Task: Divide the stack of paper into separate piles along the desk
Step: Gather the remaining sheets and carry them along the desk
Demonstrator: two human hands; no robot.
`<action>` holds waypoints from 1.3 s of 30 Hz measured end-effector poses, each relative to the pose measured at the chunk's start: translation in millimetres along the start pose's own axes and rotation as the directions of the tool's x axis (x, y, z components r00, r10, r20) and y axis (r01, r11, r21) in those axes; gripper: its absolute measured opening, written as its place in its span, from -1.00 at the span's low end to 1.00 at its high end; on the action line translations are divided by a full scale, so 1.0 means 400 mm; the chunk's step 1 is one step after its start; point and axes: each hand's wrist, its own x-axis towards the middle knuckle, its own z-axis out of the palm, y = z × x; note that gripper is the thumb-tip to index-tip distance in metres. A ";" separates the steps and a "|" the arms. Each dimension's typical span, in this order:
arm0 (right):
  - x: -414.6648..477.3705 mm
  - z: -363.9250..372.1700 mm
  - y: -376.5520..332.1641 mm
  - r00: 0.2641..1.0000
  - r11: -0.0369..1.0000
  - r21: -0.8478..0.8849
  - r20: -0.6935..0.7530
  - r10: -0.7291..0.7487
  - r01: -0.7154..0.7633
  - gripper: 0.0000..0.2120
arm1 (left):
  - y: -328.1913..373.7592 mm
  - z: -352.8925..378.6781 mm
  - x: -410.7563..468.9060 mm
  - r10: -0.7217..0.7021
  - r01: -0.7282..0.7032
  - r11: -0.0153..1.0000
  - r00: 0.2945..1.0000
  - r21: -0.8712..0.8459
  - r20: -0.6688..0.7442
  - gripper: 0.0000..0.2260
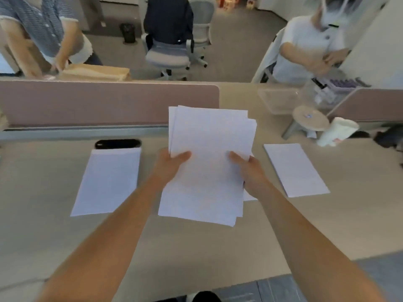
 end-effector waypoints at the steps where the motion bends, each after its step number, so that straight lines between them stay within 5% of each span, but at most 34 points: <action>1: -0.019 -0.038 0.000 0.999 1.000 -0.008 -0.034 -0.025 0.025 -0.82 | 0.001 0.036 0.012 0.008 -0.008 1.000 0.999 -0.003 0.051 -0.92; 7: -0.130 -0.218 -0.007 0.943 0.987 -0.065 -0.291 -0.162 0.149 -0.72 | -0.005 0.244 0.001 0.009 0.014 0.998 0.943 -0.065 0.334 -0.85; 13: -0.175 -0.350 -0.001 0.898 0.971 -0.089 -0.369 -0.238 0.220 -0.88 | -0.034 0.393 -0.061 -0.037 0.079 0.990 0.939 -0.112 0.341 -0.87; 24: 0.011 -0.611 0.119 0.967 0.967 -0.044 -0.031 -0.254 0.252 -0.94 | -0.181 0.582 -0.090 -0.089 0.090 0.995 0.995 -0.040 0.034 -0.85; 29: 0.089 -0.701 0.192 0.978 0.978 -0.092 0.115 -0.176 0.187 -0.90 | -0.254 0.617 -0.108 -0.137 0.136 0.991 0.990 -0.018 -0.037 -0.54; 34: 0.126 -0.708 0.148 0.967 0.977 -0.120 0.209 -0.148 0.176 -0.94 | -0.235 0.654 -0.130 -0.094 0.093 0.996 0.991 -0.010 -0.095 -0.84; 39: 0.123 -0.719 0.125 0.949 0.975 -0.123 0.281 -0.144 0.184 -0.95 | -0.231 0.641 -0.165 -0.047 0.044 0.999 0.990 -0.029 -0.131 -0.77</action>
